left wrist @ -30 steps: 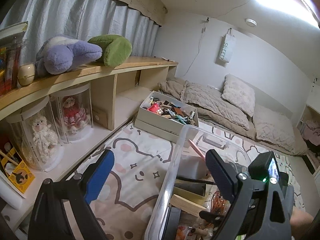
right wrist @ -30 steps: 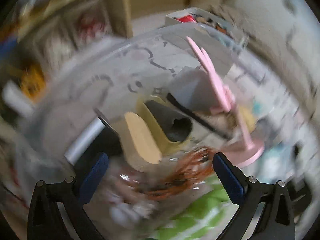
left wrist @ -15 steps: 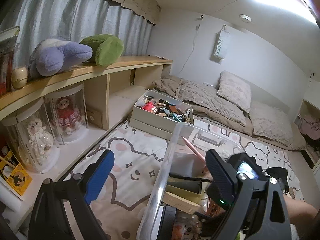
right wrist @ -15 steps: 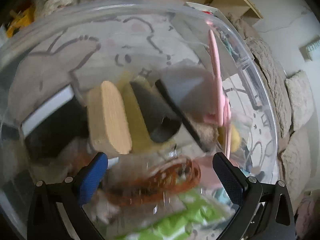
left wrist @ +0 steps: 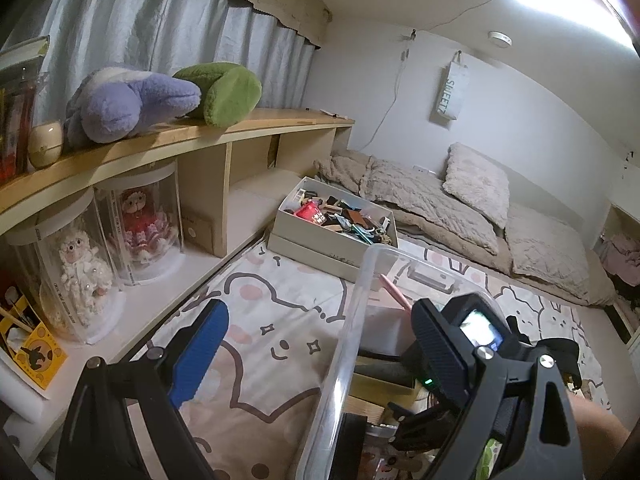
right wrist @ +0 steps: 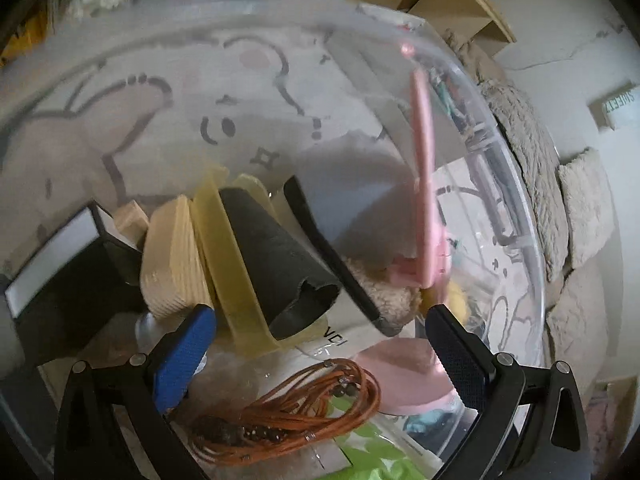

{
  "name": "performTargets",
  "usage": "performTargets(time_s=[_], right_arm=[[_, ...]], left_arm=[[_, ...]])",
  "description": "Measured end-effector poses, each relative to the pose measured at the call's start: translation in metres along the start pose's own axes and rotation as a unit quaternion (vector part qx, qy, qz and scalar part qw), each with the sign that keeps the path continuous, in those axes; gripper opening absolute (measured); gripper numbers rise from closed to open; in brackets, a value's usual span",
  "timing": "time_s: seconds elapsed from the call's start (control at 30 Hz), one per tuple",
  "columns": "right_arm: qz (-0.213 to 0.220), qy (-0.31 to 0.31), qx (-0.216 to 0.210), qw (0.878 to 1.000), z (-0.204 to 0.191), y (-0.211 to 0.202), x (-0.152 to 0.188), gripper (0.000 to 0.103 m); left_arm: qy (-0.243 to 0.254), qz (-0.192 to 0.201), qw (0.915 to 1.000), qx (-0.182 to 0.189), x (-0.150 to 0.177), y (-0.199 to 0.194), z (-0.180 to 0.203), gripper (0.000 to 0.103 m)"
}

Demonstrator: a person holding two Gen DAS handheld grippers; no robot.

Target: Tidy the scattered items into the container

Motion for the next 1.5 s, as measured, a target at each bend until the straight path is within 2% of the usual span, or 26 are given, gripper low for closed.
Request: performTargets(time_s=[0.17, 0.27, 0.4, 0.6, 0.67, 0.7, 0.83, 0.97, 1.17, 1.5], right_arm=[[0.032, 0.027, -0.015, 0.999, 0.018, -0.024, 0.004, 0.103], [0.053, 0.058, -0.037, 0.996, 0.032, -0.034, 0.012, 0.103], [0.08, 0.114, -0.071, 0.988, 0.049, -0.041, 0.02, 0.103], [0.123, 0.154, -0.099, 0.975, 0.059, -0.056, 0.03, 0.103], [0.132, 0.164, -0.108, 0.972, 0.063, -0.061, 0.033, 0.103], [0.137, 0.17, -0.111, 0.97, 0.065, -0.064, 0.035, 0.103], [0.17, 0.192, -0.114, 0.96, 0.075, -0.079, 0.041, 0.103], [0.185, 0.214, -0.125, 0.951, 0.086, -0.089, 0.048, 0.103], [0.206, 0.228, -0.11, 0.945, 0.1, -0.107, 0.063, 0.103], [0.233, 0.256, -0.112, 0.932, 0.124, -0.136, 0.099, 0.103]], left_arm=[[0.005, -0.004, 1.0, 0.002, 0.001, 0.001, 0.004, 0.093], [0.008, -0.006, 1.0, 0.0, 0.002, 0.001, 0.007, 0.093], [0.011, -0.009, 0.9999, -0.002, 0.003, 0.002, 0.013, 0.093], [0.023, -0.019, 0.9995, -0.011, 0.006, 0.006, 0.024, 0.093], [0.024, -0.023, 0.9994, -0.013, 0.007, 0.008, 0.027, 0.103], [0.024, -0.024, 0.9993, -0.012, 0.008, 0.009, 0.029, 0.103], [0.028, -0.029, 0.9991, -0.011, 0.01, 0.01, 0.038, 0.103], [0.036, -0.032, 0.9987, -0.018, 0.012, 0.007, 0.045, 0.103], [0.042, -0.031, 0.9982, -0.031, 0.014, -0.004, 0.057, 0.103], [0.061, -0.023, 0.9975, -0.027, 0.022, -0.026, 0.085, 0.103]])
Point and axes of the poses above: each gripper's, at about its wrist camera, not at the fingertips, and y roughly the way its jaws point, z to its right, x to its underside, the point moved 5 cm from there along y, roughly the way its jaws point, and after that the axes turned 14 degrees about x, right-handed, at the moved point
